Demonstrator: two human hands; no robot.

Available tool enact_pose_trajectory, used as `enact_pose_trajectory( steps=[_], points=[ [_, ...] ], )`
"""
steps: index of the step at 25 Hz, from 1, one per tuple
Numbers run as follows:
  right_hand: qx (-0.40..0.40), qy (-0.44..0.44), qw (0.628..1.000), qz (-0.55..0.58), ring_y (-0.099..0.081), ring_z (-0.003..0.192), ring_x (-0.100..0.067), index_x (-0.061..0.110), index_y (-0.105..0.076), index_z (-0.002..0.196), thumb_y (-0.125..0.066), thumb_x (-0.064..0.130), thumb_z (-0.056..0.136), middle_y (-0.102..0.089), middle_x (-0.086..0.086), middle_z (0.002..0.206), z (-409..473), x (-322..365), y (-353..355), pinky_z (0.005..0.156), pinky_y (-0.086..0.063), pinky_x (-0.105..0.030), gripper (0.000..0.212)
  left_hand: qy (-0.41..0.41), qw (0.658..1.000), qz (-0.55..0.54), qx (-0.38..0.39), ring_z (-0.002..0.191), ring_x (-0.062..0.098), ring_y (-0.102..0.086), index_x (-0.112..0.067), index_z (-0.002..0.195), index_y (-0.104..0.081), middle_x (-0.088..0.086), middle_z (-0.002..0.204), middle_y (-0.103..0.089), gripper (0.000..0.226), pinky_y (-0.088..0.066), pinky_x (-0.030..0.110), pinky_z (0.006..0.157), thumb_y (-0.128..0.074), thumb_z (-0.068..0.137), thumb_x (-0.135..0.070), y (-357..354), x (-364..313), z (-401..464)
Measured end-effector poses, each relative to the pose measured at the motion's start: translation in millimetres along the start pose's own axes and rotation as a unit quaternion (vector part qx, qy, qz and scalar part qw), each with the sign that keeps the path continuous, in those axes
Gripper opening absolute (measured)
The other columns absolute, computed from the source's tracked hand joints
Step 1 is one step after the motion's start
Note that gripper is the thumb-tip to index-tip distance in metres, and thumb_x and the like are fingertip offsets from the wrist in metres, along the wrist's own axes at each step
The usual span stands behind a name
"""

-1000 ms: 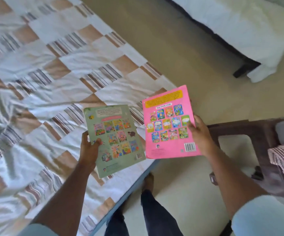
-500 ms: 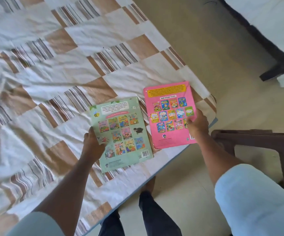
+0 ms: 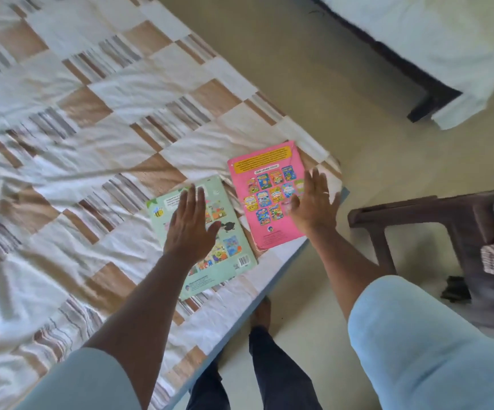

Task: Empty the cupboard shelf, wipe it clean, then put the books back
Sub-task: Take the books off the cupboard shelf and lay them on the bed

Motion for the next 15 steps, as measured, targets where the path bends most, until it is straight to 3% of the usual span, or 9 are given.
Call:
enact_pose_trajectory(
  steps=[3,7,10,13,15],
  points=[
    [-0.094,-0.004,0.996,-0.011,-0.016,0.155,-0.016,0.021,-0.018,0.16,-0.044,0.033,0.099,-0.019,0.001,0.168,-41,-13,101,0.119,-0.015,-0.062,0.068,-0.138,0.99,0.038,0.007,0.155,0.031,-0.003,-0.006,0.16,-0.009,0.014,0.168,-0.005,0.086,-0.018,0.05,0.122,-0.027,0.094,-0.058,42,-109,3],
    [-0.217,-0.066,0.972,-0.064,-0.018,0.155,-0.017,0.018,-0.021,0.16,-0.044,0.028,0.094,-0.02,0.002,0.168,-126,-58,253,0.121,-0.015,-0.059,0.071,-0.322,0.945,0.055,-0.014,0.154,0.031,-0.015,-0.007,0.159,-0.015,0.012,0.167,-0.014,0.076,-0.027,0.053,0.12,-0.025,0.097,-0.05,103,-278,-34],
    [-0.309,-0.102,0.942,-0.081,-0.025,0.153,-0.022,0.013,-0.034,0.156,-0.051,0.02,0.086,-0.03,-0.005,0.164,-215,-104,365,0.12,-0.021,-0.059,0.072,-0.482,0.874,0.042,-0.041,0.154,0.026,-0.015,-0.008,0.159,-0.016,0.008,0.167,-0.014,0.07,-0.027,0.051,0.12,-0.023,0.1,-0.045,146,-418,-108],
    [-0.382,-0.138,0.908,-0.1,-0.029,0.151,-0.022,0.012,-0.047,0.147,-0.06,0.022,0.079,-0.04,-0.008,0.159,-327,-139,458,0.12,-0.026,-0.055,0.07,-0.634,0.772,0.003,-0.053,0.154,0.021,-0.014,-0.008,0.158,-0.017,0.007,0.166,-0.014,0.065,-0.025,0.049,0.121,-0.026,0.102,-0.04,171,-541,-222],
    [-0.443,-0.179,0.871,-0.115,-0.027,0.152,-0.022,0.012,-0.047,0.147,-0.051,0.024,0.082,-0.038,-0.008,0.16,-414,-157,503,0.122,-0.023,-0.051,0.067,-0.712,0.699,-0.046,-0.05,0.155,0.02,-0.014,-0.008,0.158,-0.015,0.008,0.166,-0.014,0.062,-0.024,0.047,0.122,-0.029,0.104,-0.034,185,-592,-307]
  ],
)
Point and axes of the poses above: each hand's wrist, its own z-axis towards the middle knuckle, its own y-axis out of the back of the hand, x = y × z, the point moved 10 cm from there along z, towards the middle knuckle
